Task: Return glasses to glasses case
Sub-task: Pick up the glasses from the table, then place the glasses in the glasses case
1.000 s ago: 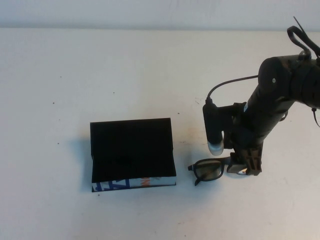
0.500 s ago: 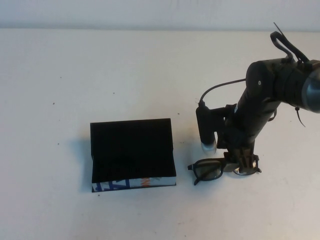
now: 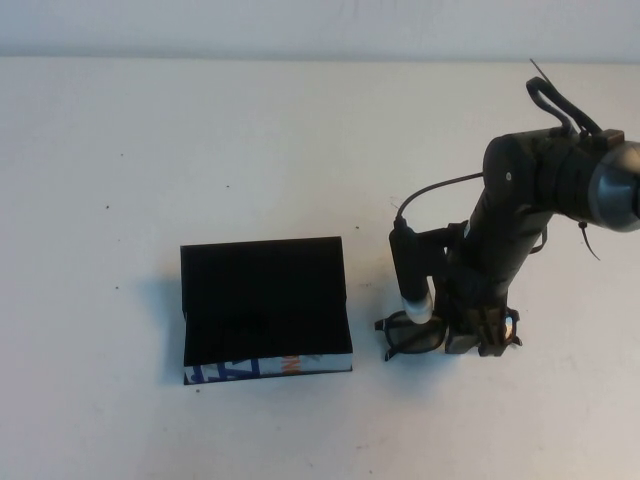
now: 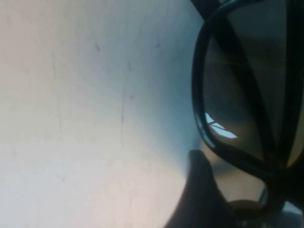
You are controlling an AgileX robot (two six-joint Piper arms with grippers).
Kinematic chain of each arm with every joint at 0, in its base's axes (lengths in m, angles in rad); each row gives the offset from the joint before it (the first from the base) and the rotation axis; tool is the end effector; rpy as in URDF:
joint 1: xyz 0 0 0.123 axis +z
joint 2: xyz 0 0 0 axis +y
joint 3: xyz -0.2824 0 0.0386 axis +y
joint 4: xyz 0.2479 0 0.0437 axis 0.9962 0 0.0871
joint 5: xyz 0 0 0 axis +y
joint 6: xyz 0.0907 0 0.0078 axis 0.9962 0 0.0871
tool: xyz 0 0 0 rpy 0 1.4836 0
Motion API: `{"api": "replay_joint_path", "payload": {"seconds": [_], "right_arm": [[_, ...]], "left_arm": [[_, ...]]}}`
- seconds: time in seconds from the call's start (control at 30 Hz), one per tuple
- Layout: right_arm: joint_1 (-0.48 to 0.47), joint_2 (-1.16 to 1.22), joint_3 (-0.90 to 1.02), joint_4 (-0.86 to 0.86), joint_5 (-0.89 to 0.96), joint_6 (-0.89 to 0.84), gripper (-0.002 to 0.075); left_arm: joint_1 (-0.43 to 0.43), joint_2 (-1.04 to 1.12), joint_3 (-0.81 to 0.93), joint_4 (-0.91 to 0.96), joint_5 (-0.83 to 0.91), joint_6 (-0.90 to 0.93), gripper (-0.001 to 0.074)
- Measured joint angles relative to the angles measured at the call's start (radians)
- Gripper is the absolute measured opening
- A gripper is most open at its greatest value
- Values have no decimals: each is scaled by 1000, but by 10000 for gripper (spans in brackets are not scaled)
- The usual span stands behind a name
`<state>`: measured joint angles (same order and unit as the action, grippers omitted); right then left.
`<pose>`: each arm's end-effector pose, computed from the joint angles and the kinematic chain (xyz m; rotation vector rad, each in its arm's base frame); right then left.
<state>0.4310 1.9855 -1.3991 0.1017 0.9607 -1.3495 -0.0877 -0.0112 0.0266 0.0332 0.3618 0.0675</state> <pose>0.3511 0.1698 0.1750 -2.2830 1.9519 0.0427 0.0528 -0.0036 0.1722 0.1649 1.8533 0.0185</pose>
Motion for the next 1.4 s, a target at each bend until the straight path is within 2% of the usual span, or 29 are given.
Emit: {"api": "replay_joint_path", "payload": {"seconds": [0.2,0.57,1.0,1.17,1.4], "right_arm": [[0,0,0,0,43,0,332],[0,-27,-1,6,83,0,66],[12,-166,-1,0,163,24,68],[93,-208,-50,-1,186,95,68],[254,-117,-286,2,258,169,68]], "left_arm": [[0,0,0,0,0,0,-1],[0,0,0,0,0,0,-1],[0,0,0,0,0,0,-1],[0,0,0,0,0,0,-1],[0,0,0,0,0,0,-1]]}}
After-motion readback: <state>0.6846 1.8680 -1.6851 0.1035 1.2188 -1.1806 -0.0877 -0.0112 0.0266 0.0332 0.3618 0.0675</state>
